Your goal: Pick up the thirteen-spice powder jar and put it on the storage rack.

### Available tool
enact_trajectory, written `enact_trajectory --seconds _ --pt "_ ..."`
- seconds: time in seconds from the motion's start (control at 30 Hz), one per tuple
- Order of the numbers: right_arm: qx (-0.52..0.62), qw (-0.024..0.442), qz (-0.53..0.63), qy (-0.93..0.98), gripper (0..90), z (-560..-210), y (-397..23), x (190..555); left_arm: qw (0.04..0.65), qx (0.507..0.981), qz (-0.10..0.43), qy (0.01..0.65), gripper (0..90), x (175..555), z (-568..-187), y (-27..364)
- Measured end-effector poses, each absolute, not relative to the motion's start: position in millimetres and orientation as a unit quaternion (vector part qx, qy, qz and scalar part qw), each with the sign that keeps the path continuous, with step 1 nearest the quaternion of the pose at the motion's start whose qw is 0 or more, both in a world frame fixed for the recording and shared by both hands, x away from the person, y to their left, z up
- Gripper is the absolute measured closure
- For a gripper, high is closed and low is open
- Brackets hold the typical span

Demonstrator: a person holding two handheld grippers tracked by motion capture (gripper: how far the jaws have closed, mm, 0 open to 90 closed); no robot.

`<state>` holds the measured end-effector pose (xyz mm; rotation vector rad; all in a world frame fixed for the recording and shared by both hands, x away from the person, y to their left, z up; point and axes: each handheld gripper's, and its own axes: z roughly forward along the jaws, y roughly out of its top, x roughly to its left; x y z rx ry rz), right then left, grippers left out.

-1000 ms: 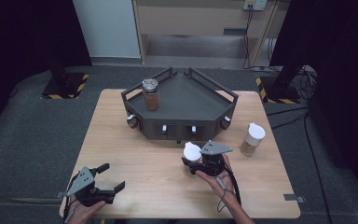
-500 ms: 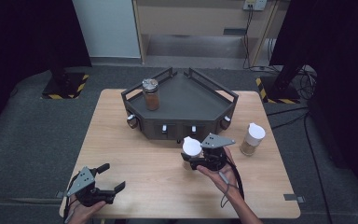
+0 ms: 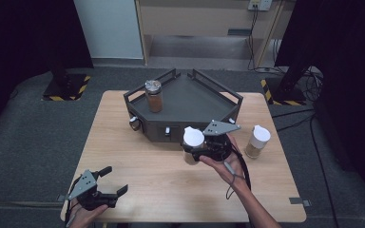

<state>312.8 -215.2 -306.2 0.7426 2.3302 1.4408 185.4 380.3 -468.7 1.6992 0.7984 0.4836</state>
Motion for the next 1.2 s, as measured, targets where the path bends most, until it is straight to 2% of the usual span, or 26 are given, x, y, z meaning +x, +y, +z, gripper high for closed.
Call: enact_trajectory --seconds 0.63,1.2 --pt "0.272 0.171 0.501 0.804 30.5 -246 -200 352 0.566 0.723 0.203 0.34 2.8 186 -469 380" --pt "0.301 0.185 0.487 0.799 30.6 -227 -178 407 0.567 0.721 0.197 0.345 2.7 187 -470 381"
